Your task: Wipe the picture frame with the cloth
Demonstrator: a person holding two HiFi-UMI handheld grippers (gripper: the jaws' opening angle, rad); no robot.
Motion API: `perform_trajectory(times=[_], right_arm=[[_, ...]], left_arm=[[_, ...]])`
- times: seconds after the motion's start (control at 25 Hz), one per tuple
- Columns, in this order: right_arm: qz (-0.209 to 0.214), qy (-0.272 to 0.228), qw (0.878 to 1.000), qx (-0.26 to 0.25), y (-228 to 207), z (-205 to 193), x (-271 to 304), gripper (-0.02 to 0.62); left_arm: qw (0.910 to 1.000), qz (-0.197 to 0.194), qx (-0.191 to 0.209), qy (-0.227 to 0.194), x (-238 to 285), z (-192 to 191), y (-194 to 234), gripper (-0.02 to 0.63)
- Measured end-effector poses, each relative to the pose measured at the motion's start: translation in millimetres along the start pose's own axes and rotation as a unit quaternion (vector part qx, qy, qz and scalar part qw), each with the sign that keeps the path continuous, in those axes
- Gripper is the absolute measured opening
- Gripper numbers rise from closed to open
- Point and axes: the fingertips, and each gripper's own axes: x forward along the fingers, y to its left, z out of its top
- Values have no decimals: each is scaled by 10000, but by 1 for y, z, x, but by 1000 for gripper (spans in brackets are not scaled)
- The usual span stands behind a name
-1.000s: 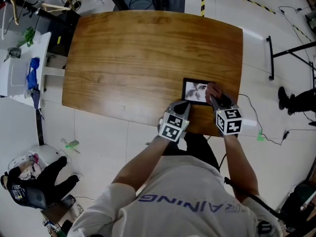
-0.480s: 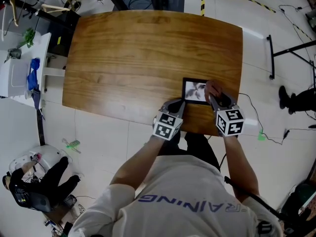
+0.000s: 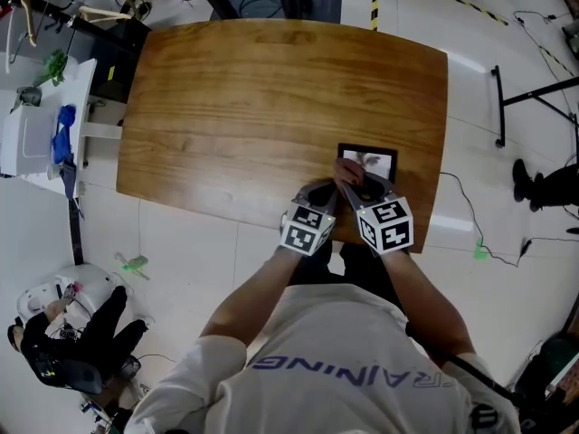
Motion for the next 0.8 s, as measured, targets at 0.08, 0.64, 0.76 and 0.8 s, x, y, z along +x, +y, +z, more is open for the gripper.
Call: perform_trajectory(times=[0.08, 0.64, 0.76, 0.8], right_arm=[[-56, 80, 10000, 3, -3, -3, 2, 129], [-347, 139, 9985, -406, -22, -19, -5, 130], [-481, 54, 9978, -452, -32, -25, -17, 130], [-526, 23, 9976, -447, -36, -26, -21, 130]], left_arm=[[10000, 16, 16, 1, 0, 0, 0, 3], [9999, 113, 121, -47, 0, -1, 0, 5], [9998, 133, 146, -53, -1, -2, 0, 5], [9998, 139, 151, -58, -1, -2, 0, 5]])
